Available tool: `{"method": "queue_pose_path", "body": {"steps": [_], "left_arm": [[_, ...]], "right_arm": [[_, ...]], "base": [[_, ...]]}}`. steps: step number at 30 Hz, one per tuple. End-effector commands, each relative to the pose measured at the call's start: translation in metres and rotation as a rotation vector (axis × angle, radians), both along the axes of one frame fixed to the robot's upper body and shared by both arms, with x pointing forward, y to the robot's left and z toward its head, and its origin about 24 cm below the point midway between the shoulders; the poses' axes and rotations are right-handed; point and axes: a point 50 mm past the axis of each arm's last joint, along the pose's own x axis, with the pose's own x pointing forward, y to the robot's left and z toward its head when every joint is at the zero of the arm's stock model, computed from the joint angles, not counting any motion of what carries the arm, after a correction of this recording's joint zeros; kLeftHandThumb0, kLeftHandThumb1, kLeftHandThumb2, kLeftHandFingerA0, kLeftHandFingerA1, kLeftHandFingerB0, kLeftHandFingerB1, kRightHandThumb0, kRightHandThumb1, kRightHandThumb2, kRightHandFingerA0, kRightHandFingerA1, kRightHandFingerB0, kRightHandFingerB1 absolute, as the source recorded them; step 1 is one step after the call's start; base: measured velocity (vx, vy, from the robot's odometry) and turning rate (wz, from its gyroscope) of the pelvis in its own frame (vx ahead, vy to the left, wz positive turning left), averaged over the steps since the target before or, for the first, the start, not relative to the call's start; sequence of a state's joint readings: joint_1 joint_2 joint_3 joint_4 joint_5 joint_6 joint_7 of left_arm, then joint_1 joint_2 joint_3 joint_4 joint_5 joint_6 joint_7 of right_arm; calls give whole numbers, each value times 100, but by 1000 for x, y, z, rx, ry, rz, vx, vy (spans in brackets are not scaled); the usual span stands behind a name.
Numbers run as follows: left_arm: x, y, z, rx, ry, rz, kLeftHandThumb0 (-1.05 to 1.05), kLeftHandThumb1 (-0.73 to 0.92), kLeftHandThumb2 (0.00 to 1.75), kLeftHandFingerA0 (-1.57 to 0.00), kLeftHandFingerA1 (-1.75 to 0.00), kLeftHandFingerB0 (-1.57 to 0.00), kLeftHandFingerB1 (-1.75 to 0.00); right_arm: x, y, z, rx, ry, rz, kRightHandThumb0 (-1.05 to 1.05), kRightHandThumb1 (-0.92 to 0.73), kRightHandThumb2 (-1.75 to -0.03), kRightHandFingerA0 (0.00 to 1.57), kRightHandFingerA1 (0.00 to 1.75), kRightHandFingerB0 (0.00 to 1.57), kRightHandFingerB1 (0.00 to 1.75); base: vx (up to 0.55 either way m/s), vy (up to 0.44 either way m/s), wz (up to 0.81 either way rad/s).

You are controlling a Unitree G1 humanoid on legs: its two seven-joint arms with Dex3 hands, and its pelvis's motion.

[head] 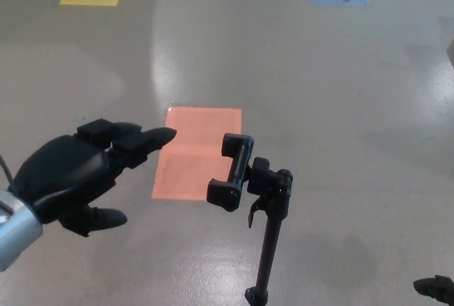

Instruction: The robot uses its left hand to grab the top of a phone stand kept on the floor and tilt it upwards to adjust its angle

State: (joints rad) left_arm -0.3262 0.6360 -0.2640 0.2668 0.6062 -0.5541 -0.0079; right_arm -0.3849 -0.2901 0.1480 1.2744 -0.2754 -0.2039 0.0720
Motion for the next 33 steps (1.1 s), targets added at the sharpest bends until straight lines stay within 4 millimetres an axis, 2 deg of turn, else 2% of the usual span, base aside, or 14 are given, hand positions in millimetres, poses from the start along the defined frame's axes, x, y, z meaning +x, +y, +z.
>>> {"method": "queue_pose_path", "body": {"steps": [1, 9, 10, 14, 15, 17, 18, 21, 22, 23, 24, 28, 29, 33], "left_arm": [[4, 4, 8, 31, -9, 27, -22, 46, 68, -4, -22, 0, -13], [5, -3, 17, 24, -24, 15, -22, 47, 69, -3, -17, 0, -14], [5, -4, 19, 25, -28, 10, -21, 55, 57, 0, -23, 0, -13], [6, -9, 24, 26, -34, -5, -20, 55, 57, 0, -23, 0, -13], [5, -11, 25, 26, -33, -12, -22, 47, 72, -1, -14, 0, -17], [3, -18, 30, 36, -40, -34, -24, 48, 73, -2, -15, 0, -17], [2, -22, 32, 40, -44, -44, -22, 56, 56, 0, -24, 0, -20], [2, -26, 34, 40, -47, -52, -22, 56, 56, 0, -25, 0, -20], [2, -29, 35, 47, -55, -61, -25, 48, 71, -4, -20, 0, -18], [2, -31, 36, 53, -60, -66, -25, 48, 71, -4, -20, 0, -18], [2, -34, 38, 62, -66, -73, -24, 55, 56, -2, -25, 0, -22], [1, -41, 41, 71, -68, -84, -23, 55, 56, -2, -25, 0, -22], [1, -43, 43, 72, -74, -93, -24, 48, 69, -4, -24, -3, -17], [0, -52, 46, 82, -91, -124, -24, 47, 68, -4, -27, -2, -17]], "right_arm": [[-2, -8, 1, -24, 32, -7, -64, -76, -63, 20, 35, 21, 29], [-3, -9, 1, -22, 43, -6, -64, -76, -63, 19, 34, 21, 29], [-3, -9, 1, -21, 46, -5, -63, -76, -63, 19, 34, 21, 29], [-3, -9, 1, -26, 52, -3, -64, -76, -63, 20, 35, 21, 29], [-3, -9, 1, -24, 55, -2, -63, -75, -63, 19, 35, 22, 29], [-3, -8, 0, -20, 62, 0, -63, -75, -63, 18, 35, 22, 30], [-3, -8, 0, -21, 65, 2, -63, -75, -63, 19, 35, 22, 30], [-3, -8, 0, -22, 69, 5, -63, -75, -63, 20, 35, 22, 30], [-3, -9, 0, -24, 70, 8, -63, -75, -63, 20, 35, 23, 30], [-3, -9, 0, -25, 70, 10, -63, -75, -63, 20, 35, 23, 30], [-2, -8, 0, -27, 72, 14, -63, -75, -63, 20, 34, 23, 30], [-2, -9, 1, -27, 75, 16, -63, -75, -63, 20, 34, 22, 30], [-2, -9, 1, -25, 76, 16, -64, -75, -63, 20, 34, 22, 30], [0, -8, 2, -27, 75, 22, -63, -75, -63, 20, 35, 22, 30]], "base": [[0, 0, 0], [0, 0, 0], [0, 0, 0], [0, 0, 0], [0, 0, 0], [0, 0, 0], [0, 0, 0], [0, 0, 0], [0, 0, 0], [0, 0, 0], [0, 0, 0], [0, 0, 0], [0, 0, 0], [0, 0, 0]]}}
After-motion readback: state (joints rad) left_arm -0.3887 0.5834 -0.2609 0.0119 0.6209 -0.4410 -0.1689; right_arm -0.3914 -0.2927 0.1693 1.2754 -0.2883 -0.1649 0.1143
